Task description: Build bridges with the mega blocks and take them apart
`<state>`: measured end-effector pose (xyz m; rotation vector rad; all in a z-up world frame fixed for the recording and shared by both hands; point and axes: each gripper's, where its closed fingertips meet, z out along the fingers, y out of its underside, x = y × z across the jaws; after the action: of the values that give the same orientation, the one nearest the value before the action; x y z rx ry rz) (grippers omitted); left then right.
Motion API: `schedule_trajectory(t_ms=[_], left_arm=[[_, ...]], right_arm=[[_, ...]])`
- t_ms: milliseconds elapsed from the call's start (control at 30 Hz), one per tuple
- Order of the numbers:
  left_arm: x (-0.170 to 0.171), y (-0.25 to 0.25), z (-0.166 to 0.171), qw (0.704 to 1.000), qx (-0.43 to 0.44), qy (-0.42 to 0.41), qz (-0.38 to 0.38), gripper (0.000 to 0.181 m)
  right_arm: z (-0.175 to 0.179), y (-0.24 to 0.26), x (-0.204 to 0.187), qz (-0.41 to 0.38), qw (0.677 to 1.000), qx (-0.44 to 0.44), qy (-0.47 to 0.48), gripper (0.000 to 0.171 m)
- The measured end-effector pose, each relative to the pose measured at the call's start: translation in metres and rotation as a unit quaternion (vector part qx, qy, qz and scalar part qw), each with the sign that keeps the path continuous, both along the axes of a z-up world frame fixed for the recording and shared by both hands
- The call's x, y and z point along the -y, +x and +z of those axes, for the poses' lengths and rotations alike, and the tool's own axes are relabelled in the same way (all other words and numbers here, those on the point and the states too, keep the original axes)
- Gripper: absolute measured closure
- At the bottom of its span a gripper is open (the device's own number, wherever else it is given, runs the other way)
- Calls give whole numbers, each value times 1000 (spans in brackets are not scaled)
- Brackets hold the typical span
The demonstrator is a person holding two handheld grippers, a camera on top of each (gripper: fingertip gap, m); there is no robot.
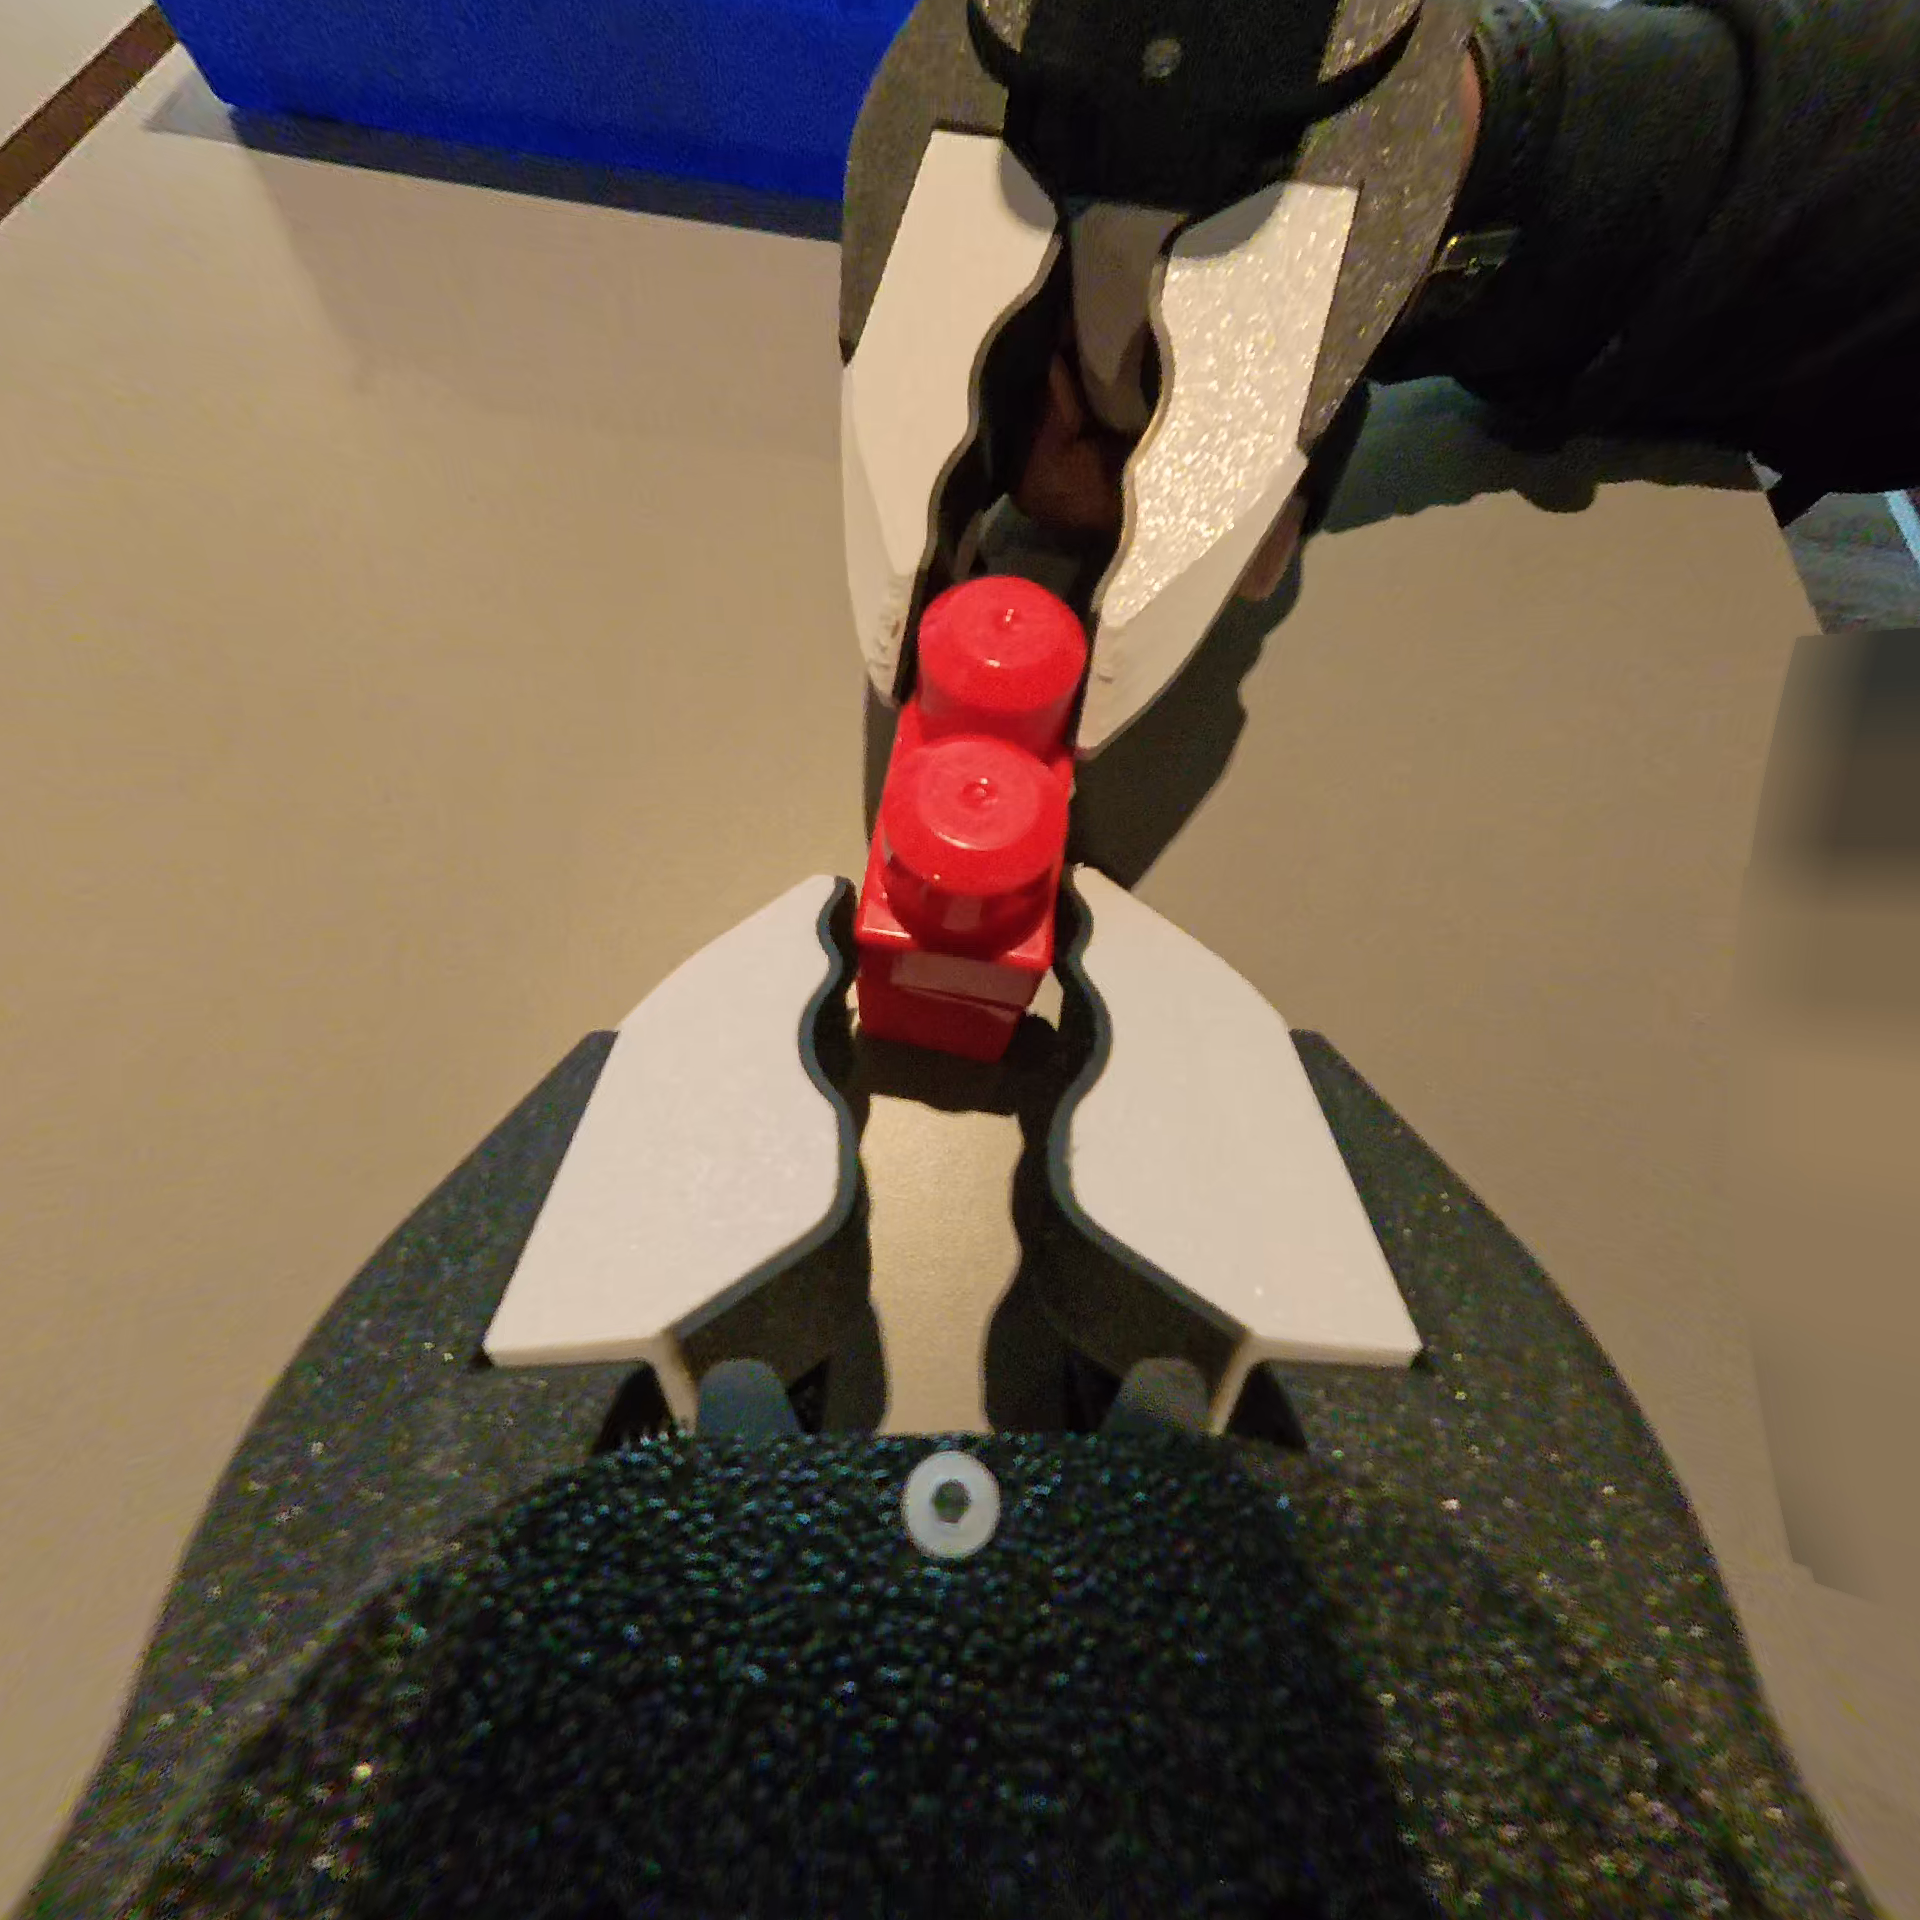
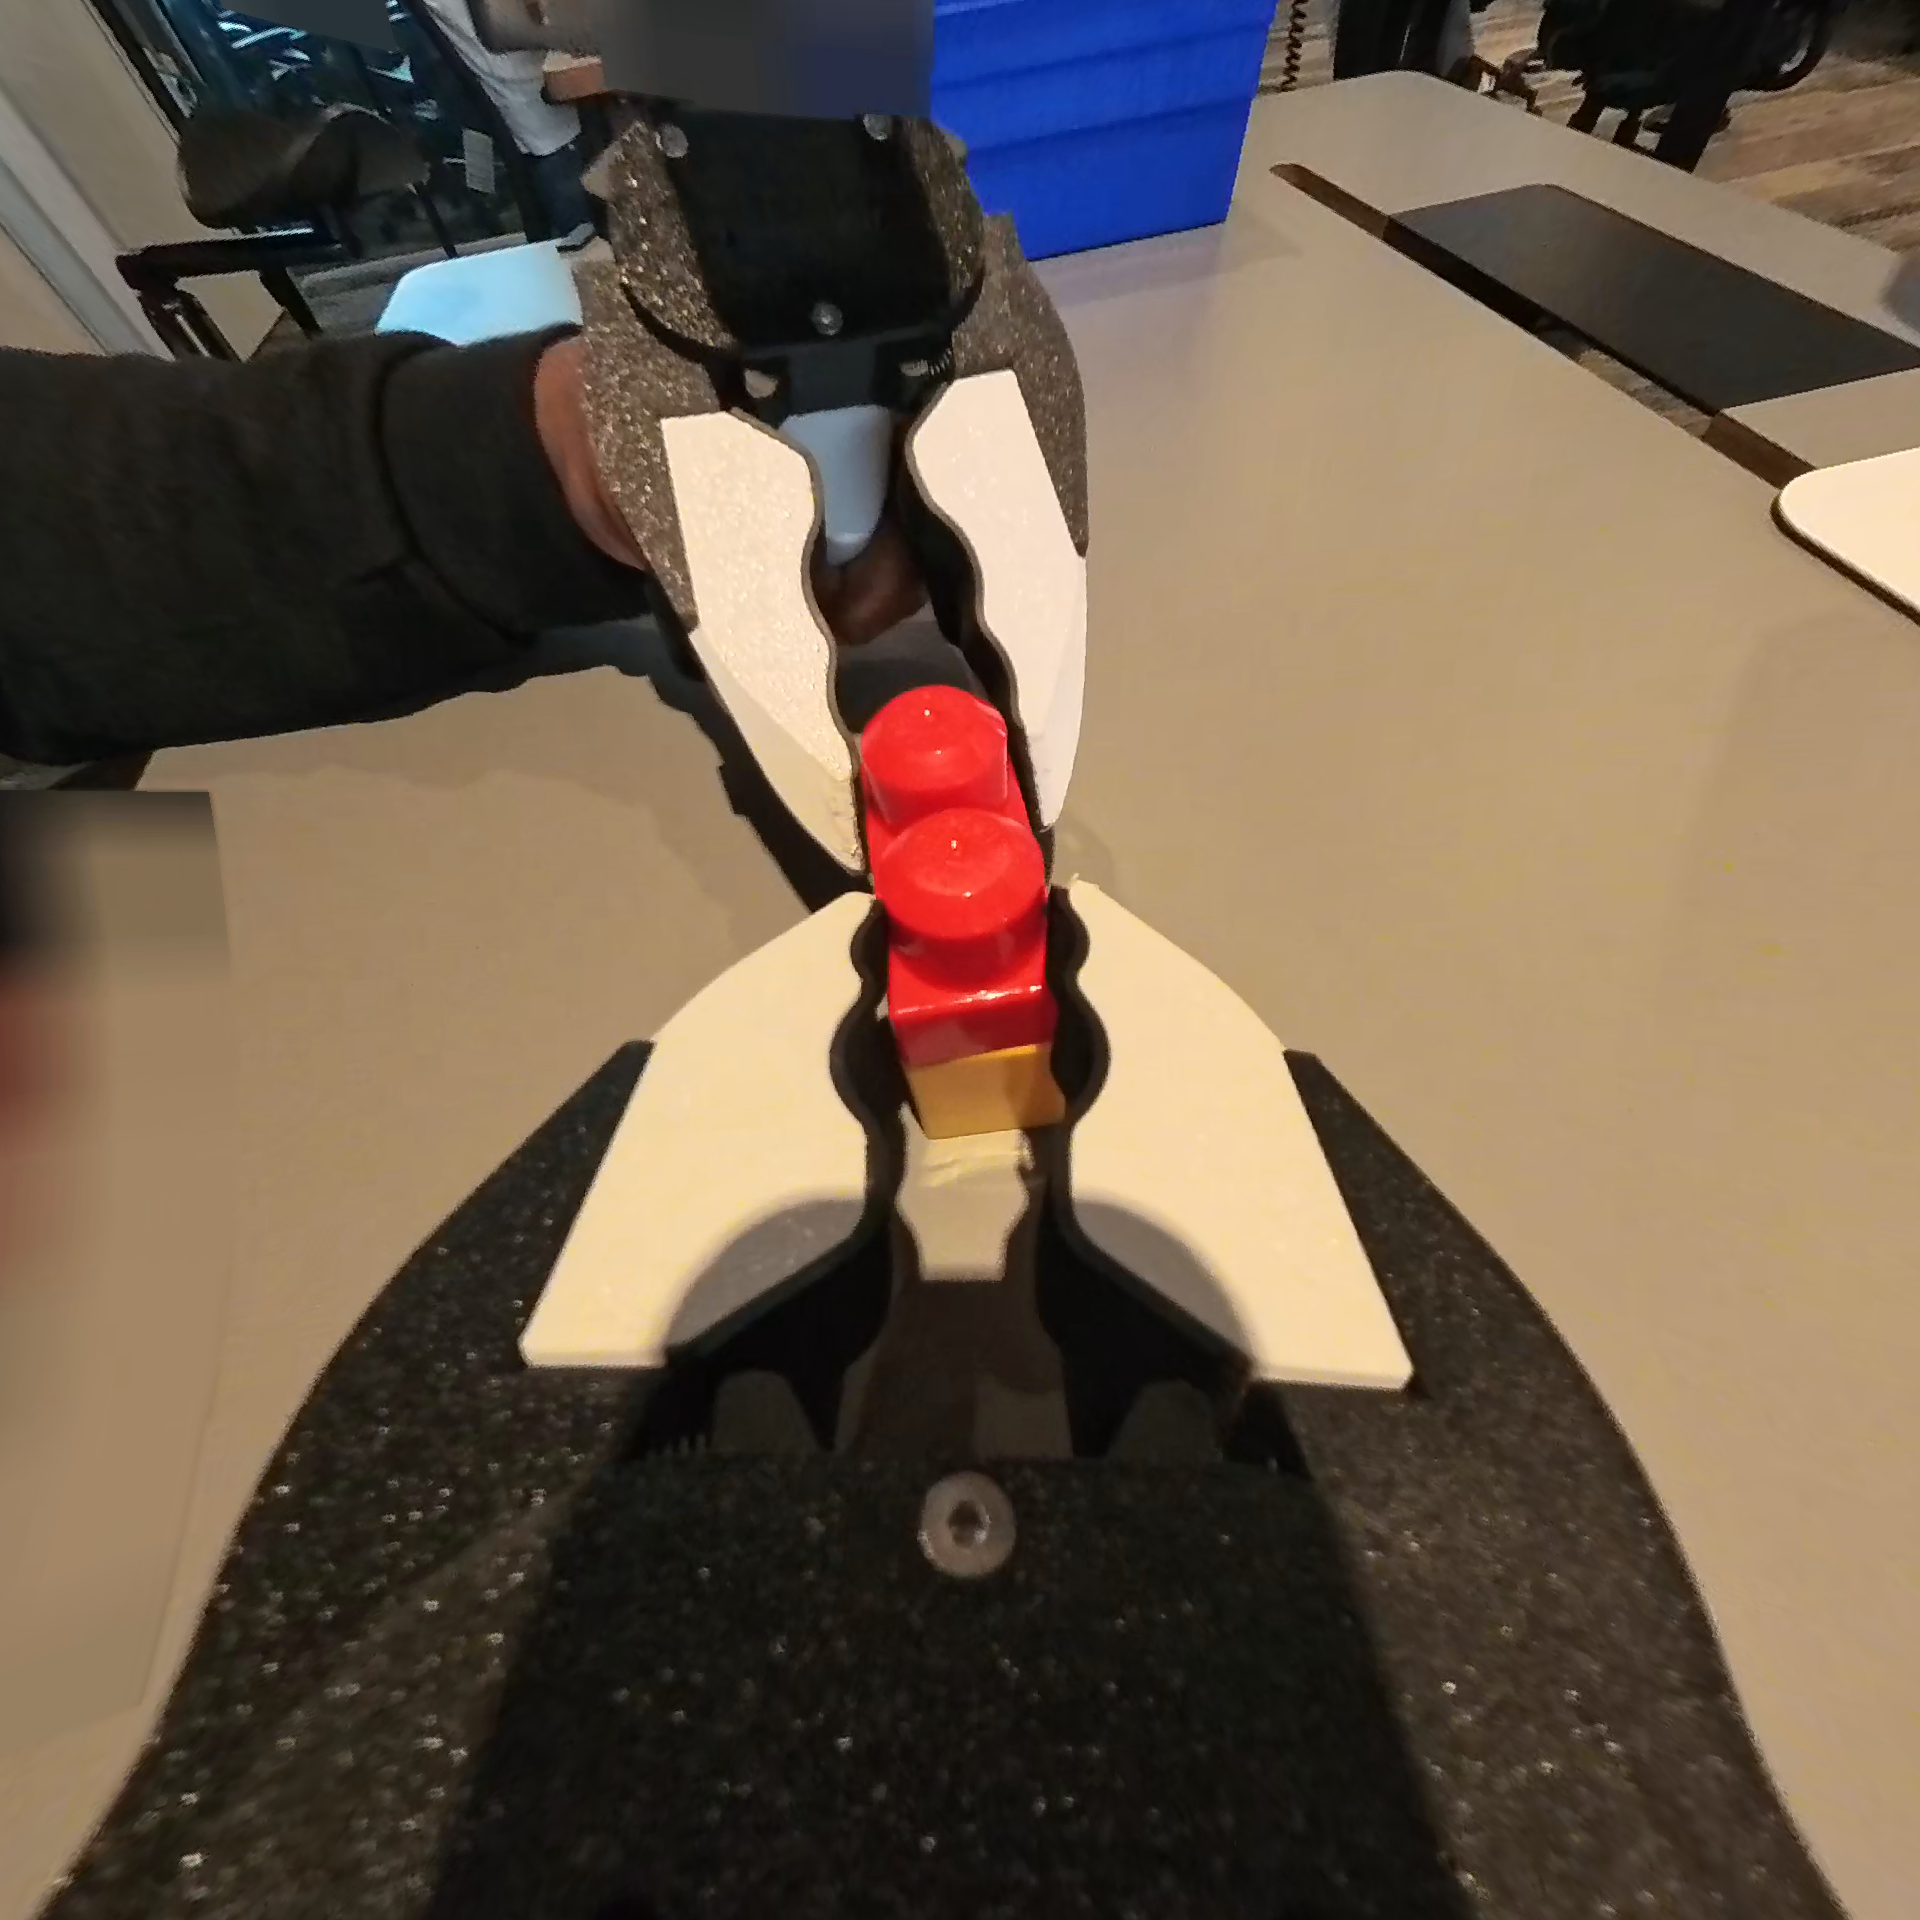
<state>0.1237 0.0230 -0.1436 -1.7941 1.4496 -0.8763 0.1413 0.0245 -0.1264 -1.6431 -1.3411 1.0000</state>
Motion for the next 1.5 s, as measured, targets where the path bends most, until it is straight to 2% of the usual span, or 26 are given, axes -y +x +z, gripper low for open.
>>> schedule_trajectory(t_ms=[367,533,600,800,1033,1233,1367,1500], left_arm=[[0,1,-2,999,24,-34,-1,144],[0,-6,-30,998,-68,-15,-8,142],[1,-5,-31,997,-73,-4,-11,140],[-3,-8,-29,998,-63,-13,-3,138],[-4,-6,-32,997,-74,-5,-2,139],[-2,-1,-32,997,-74,6,-6,141],[1,3,-32,997,-77,10,-6,142],[3,1,-31,996,-85,16,-9,144]], right_arm=[[3,1,1,-5,999,-13,34,142],[12,16,-3,-1,999,-27,28,129],[14,24,-2,5,1000,-25,17,128],[-26,32,6,28,995,90,15,124],[-50,23,-1,-14,980,186,68,113],[-46,15,-4,-32,980,177,84,120],[-47,13,-2,-21,979,179,91,133],[-47,12,0,-13,980,179,90,134]])
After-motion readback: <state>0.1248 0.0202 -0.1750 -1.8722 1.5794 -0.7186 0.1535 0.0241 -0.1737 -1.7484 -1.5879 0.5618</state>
